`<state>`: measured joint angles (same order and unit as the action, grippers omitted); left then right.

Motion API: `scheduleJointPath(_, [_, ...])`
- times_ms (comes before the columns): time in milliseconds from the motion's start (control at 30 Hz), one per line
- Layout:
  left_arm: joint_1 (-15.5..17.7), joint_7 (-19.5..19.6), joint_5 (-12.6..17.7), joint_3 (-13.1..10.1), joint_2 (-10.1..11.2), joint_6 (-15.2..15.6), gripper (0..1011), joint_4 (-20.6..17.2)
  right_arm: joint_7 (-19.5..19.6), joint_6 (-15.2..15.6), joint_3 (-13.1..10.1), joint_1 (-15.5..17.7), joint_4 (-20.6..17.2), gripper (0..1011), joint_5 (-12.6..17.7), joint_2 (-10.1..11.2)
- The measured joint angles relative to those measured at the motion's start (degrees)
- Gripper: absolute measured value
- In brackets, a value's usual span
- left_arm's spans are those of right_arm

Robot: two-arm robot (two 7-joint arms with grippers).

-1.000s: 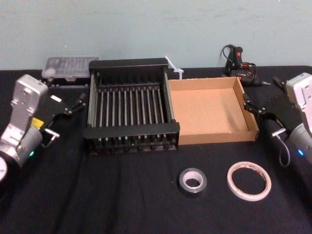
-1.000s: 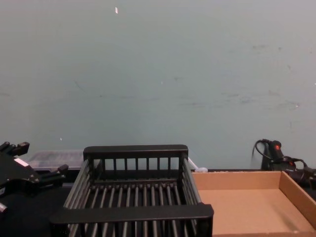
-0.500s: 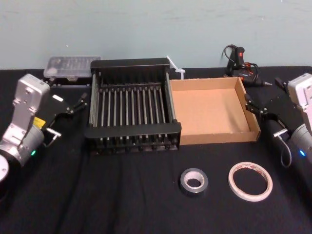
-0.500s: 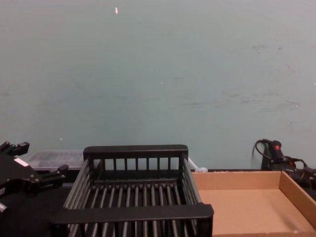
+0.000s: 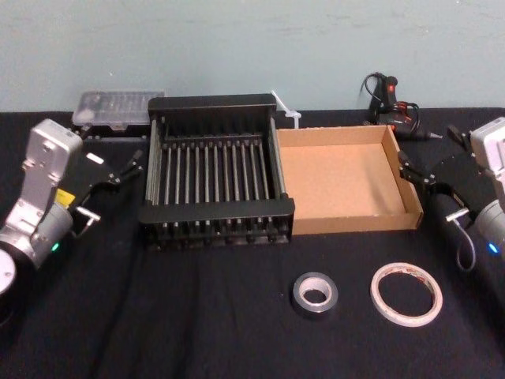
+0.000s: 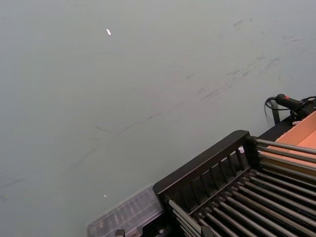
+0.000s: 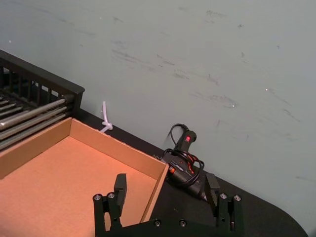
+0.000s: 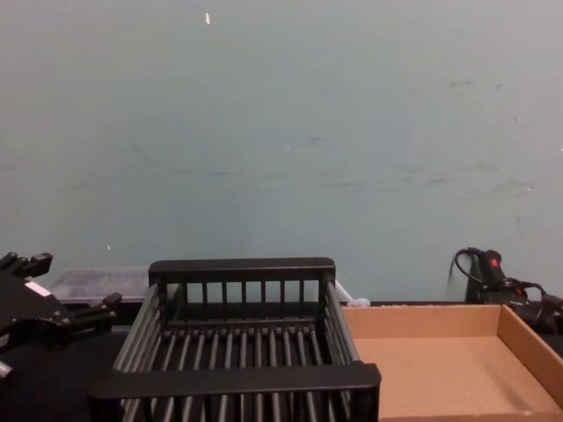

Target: Pick up the white tape and place it into the black box , Pick up the silver tape and place it into the brown box.

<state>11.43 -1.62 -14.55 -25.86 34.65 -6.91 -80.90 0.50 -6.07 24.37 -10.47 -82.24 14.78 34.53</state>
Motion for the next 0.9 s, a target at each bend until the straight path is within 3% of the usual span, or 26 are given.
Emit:
scheduleJointPath(233, [0.0, 0.0, 0.0, 0.0, 0.0, 0.0, 1001, 0.0, -1.5, 3.0, -2.4, 3.0, -5.0, 1002, 2.2, 1.5])
scheduleJointPath(533, [0.0, 0.0, 0.0, 0.0, 0.0, 0.0, 1001, 0.0, -3.4, 8.5, -8.1, 10.8, -15.4, 1002, 7.0, 5.9])
scheduleJointPath(900, [0.0, 0.0, 0.0, 0.0, 0.0, 0.0, 1001, 0.0, -5.6, 12.4, -11.8, 19.0, -22.4, 1002, 9.3, 9.4])
